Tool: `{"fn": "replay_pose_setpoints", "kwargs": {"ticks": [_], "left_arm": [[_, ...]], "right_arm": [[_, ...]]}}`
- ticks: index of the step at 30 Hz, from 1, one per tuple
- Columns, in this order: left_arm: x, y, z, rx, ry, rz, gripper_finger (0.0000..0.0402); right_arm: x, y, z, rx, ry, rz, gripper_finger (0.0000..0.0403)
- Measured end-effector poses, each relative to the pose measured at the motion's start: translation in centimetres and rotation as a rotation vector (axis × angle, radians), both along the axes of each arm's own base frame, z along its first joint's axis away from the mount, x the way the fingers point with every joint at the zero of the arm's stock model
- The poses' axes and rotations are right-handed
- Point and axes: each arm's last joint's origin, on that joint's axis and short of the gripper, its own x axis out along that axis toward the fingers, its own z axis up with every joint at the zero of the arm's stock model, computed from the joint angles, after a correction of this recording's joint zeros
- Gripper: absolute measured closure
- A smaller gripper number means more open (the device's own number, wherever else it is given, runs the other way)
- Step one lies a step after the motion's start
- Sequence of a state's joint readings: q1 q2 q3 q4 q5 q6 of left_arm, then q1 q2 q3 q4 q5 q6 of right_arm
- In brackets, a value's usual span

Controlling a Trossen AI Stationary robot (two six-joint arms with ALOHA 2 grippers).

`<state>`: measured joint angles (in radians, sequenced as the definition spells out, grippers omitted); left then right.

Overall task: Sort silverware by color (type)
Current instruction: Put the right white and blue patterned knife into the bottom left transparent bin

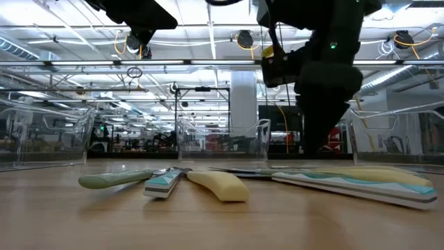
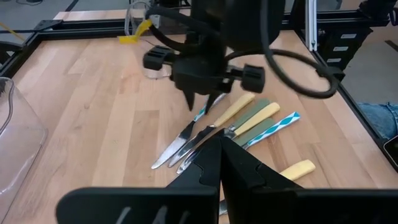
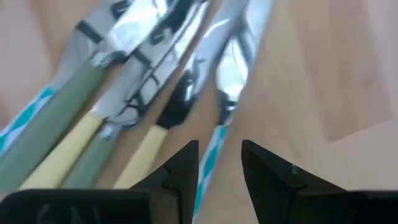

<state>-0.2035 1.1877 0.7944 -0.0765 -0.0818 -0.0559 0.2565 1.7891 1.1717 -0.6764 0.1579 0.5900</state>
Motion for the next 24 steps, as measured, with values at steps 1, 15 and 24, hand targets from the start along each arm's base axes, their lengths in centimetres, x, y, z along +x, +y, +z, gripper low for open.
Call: {"fn": "replay_pose_setpoints", "kwargs": {"ticks": [1,15,24], "left_arm": [[0.0,0.0,0.0,0.000,-0.001,0.000,0.0396],[0.0,0.0,0.0,-0.002,-0.003,0.001,0.0396],[0.0,0.0,0.0,-0.001,-0.002,0.001,0.0396]], "right_arm": [[0.1,0.0,-0.1,-0.008,0.001,-0.001,0.0287],[1.0,-1.3,-3.7,0.053,0.130,0.010,0.0304],[1.0,-1.6,-3.8,0.063,0.143,0.048,0.0387]]}}
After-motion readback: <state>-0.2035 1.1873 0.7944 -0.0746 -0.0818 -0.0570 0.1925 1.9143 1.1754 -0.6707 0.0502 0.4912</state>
